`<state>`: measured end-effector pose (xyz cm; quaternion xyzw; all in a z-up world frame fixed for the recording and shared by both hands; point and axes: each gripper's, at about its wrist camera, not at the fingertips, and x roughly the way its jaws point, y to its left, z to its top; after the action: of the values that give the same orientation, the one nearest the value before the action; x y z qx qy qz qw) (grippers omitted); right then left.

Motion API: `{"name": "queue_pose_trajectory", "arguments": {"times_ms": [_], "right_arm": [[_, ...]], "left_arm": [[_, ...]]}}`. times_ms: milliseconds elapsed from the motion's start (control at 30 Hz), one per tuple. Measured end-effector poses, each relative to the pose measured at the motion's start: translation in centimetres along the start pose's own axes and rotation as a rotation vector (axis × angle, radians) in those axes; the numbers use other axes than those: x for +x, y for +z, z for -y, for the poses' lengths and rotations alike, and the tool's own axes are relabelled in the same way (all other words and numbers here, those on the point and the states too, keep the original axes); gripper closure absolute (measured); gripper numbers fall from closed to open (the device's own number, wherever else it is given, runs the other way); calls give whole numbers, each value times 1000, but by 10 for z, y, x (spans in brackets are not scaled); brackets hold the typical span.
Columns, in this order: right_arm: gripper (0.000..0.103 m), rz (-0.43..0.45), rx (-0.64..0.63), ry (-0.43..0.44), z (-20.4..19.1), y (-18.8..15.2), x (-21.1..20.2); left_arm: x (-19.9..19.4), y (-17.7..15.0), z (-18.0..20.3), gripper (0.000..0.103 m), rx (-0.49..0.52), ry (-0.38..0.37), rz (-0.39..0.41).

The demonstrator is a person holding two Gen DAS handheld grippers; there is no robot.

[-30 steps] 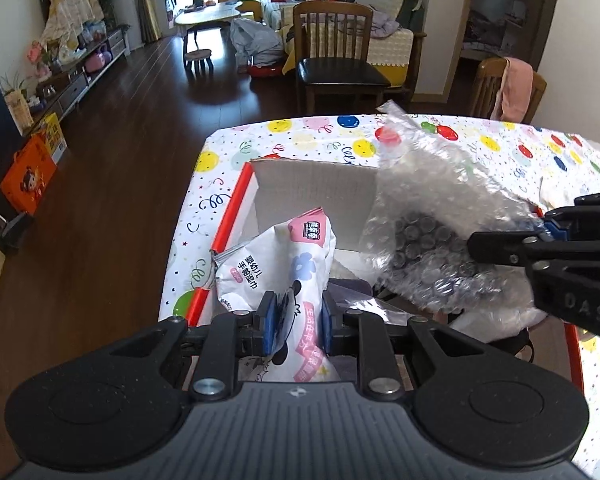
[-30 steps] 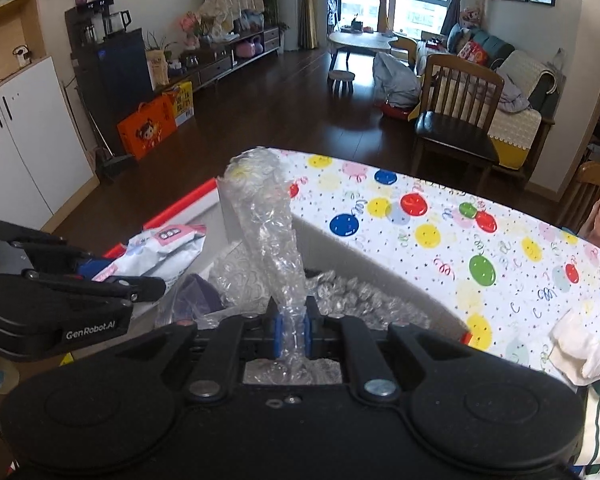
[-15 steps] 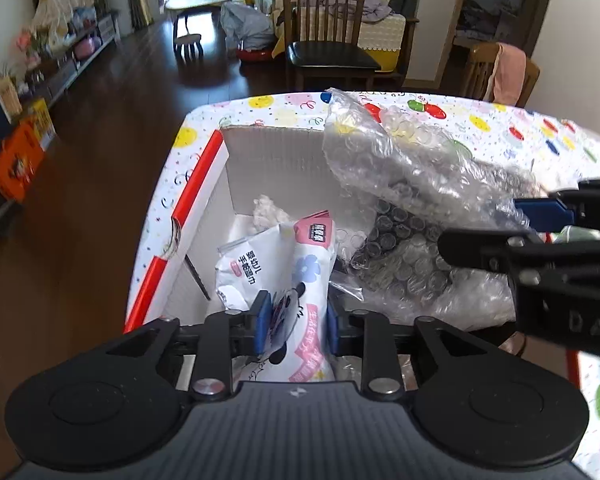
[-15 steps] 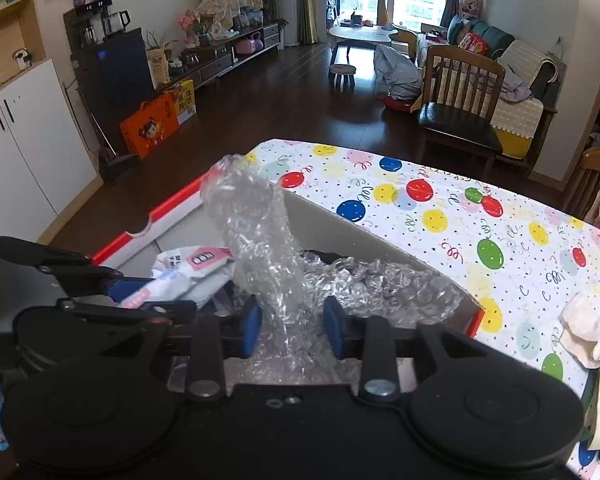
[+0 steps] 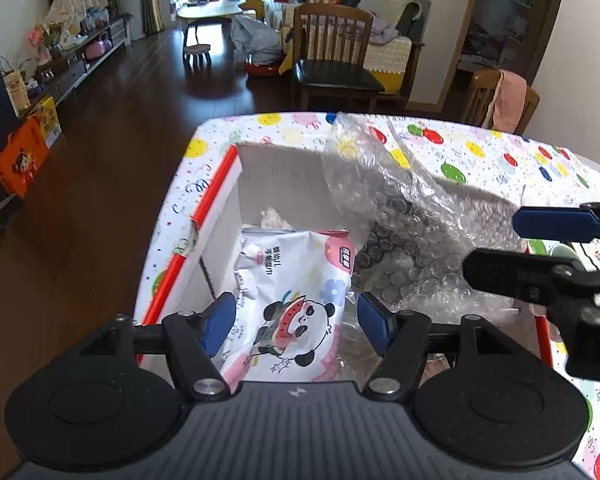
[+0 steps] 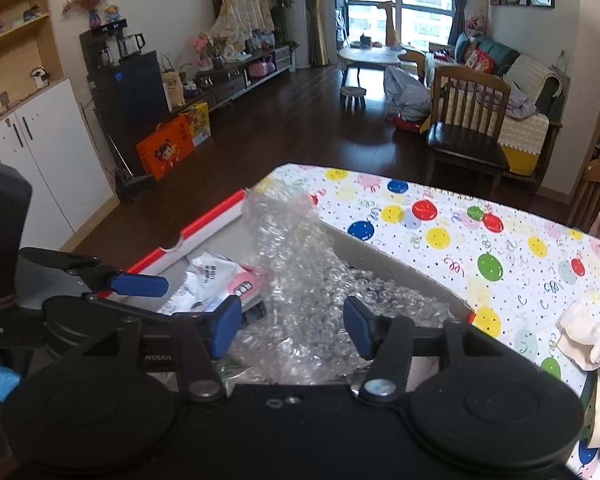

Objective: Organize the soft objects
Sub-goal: 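Open the left tool to drop the snack bag while the right tool releases the bubble wrap, then move both tools back toward the white tissue and Christmas-print cloth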

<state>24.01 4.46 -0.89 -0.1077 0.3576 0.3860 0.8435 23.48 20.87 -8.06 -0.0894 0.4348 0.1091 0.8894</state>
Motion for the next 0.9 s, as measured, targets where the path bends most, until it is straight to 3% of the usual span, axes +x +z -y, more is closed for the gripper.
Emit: {"name": "queue_pose_trajectory", "arguments": {"times_ms": [400, 733, 900], "right_arm": [[31, 120, 11, 58, 1, -7, -69], [19, 217, 9, 43, 26, -29, -141], [15, 247, 55, 27, 53, -47, -169]], "left_arm": [[-56, -1, 11, 34, 15, -3, 89], [-103, -3, 56, 34, 82, -26, 123], [-121, -5, 89, 25, 124, -57, 150]]}}
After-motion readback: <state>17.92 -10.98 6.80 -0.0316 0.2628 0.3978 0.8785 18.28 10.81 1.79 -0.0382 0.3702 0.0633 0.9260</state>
